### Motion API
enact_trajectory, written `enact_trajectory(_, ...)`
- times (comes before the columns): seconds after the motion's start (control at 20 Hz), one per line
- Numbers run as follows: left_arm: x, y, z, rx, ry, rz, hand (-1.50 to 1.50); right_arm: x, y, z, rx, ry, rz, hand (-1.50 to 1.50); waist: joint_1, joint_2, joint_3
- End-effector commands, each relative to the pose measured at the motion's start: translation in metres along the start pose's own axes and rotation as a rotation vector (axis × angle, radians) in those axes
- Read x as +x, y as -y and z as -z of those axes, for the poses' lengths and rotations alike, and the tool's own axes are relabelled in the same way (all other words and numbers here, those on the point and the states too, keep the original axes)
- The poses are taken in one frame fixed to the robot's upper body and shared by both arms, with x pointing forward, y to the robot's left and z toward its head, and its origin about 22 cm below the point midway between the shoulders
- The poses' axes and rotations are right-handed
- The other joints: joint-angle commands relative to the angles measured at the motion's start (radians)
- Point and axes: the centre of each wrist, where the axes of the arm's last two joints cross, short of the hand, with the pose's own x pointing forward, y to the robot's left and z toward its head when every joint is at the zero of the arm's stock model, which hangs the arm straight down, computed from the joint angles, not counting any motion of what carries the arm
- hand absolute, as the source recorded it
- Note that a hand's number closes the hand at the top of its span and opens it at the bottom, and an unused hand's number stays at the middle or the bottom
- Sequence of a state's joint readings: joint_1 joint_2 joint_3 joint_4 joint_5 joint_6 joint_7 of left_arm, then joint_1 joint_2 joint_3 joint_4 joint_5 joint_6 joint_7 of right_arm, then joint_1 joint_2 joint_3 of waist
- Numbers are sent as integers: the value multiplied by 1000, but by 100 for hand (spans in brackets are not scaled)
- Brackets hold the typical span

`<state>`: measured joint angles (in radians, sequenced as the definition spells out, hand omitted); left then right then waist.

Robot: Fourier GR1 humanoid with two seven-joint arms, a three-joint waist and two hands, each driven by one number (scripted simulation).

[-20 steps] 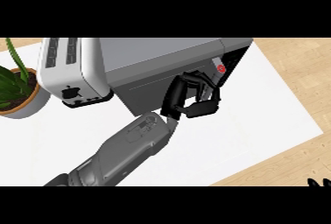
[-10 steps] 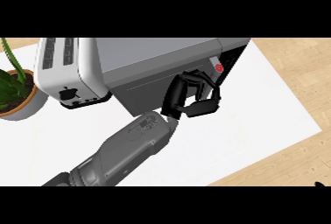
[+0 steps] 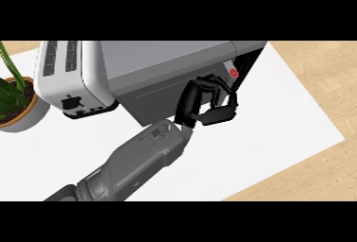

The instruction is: Pick up the milk, place it into the microwave and close the microwave

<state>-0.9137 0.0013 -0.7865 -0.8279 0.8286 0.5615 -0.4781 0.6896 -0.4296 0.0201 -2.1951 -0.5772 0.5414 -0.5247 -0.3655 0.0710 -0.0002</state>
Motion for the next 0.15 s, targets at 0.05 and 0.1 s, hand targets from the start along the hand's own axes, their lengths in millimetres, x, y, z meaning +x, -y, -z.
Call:
enact_trajectory(0.05, 10, -3, 21, 2, 4, 25, 150, 5, -1, 1, 23, -3, 15, -150, -15, 16, 0)
enact_trajectory(0.1, 9, -5, 21, 11, 1, 18, 150, 6, -1, -1, 17, -6, 22, -150, -18, 15, 1)
